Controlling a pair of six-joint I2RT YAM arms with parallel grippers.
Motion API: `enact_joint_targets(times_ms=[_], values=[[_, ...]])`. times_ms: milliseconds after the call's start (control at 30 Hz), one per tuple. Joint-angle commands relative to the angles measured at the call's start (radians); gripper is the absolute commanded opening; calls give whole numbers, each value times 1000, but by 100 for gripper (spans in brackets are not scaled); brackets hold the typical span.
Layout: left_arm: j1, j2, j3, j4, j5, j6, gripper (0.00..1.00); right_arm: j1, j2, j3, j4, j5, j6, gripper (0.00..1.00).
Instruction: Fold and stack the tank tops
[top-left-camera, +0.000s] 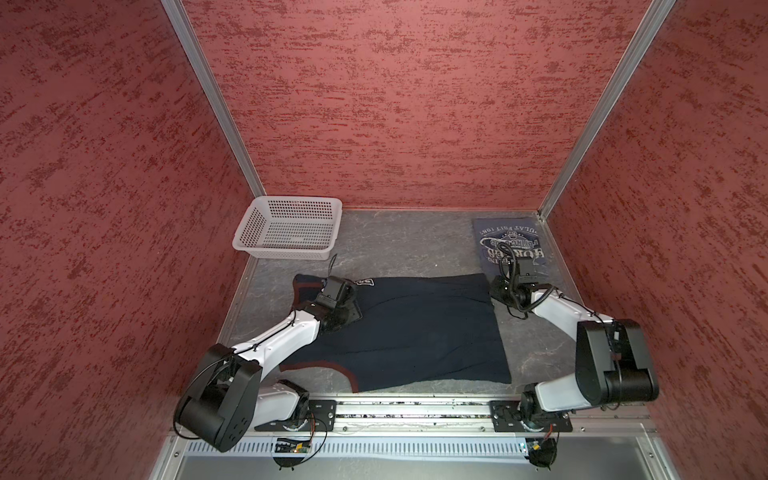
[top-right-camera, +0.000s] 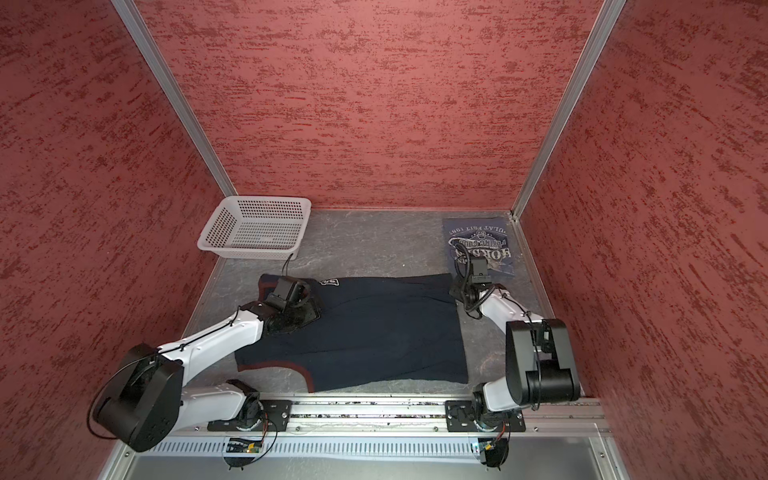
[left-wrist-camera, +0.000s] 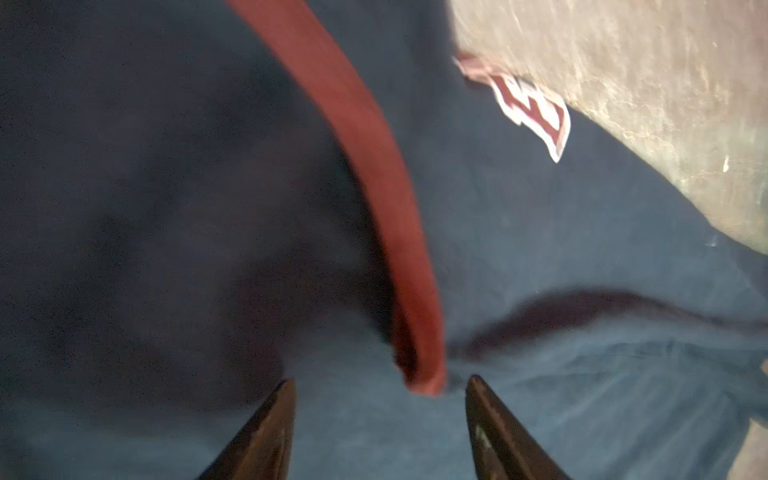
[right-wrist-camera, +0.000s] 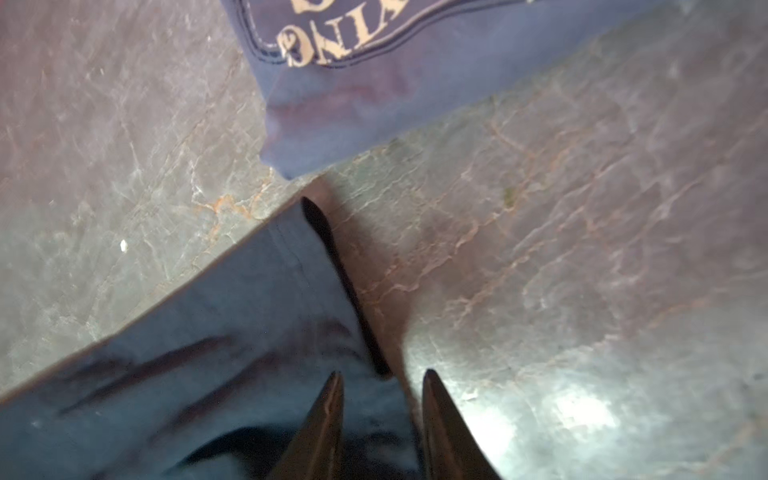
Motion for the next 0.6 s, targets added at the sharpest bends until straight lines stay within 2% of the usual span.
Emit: enact_joint_targets(times_ms=[0,100,167,267,400,567], values=[[66,-34,69,-66,5,59,68,-6,-61,37,-31,47,-2,44],[67,3,126,-78,37,92,69,0,-76,36,-36,0,-2,52],[25,44,158,-90,31,87,69,11,-72,34,-50,-10,-4,55],[-45,95,166,-104,-9,53,69,27,-58,18,-61,-20,0,56],[-90,142,130,-58,-10,16,68,73,-50,-5,-62,-6,-1,55],[-71,204,87,-53,-6,0,60,85,9,-9,-117,85,10,54]])
